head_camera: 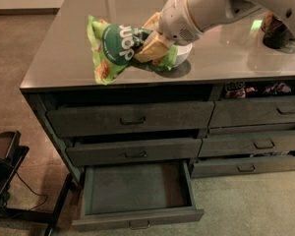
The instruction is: Place green rice chip bag into bottom drawer
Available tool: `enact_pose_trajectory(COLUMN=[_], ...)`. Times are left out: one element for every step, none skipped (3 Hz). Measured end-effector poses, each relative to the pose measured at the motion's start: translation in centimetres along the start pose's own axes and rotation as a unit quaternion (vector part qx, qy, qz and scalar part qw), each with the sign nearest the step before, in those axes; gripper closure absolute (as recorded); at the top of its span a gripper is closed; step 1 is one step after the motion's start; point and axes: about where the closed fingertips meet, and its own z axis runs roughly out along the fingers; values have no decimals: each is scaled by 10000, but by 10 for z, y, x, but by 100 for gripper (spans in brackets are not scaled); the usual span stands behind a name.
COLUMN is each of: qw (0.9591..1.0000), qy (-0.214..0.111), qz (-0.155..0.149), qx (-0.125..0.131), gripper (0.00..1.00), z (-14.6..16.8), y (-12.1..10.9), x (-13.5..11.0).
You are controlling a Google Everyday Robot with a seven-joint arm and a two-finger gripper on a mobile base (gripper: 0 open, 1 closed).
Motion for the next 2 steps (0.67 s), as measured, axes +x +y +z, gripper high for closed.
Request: enact_pose_trajectory(qw=[9996, 9992], qy=[107, 68], qz=[-214, -178], qx=[-172, -347], gripper=[100, 100], z=[6, 2], y=[-3, 26], x=[-12, -32])
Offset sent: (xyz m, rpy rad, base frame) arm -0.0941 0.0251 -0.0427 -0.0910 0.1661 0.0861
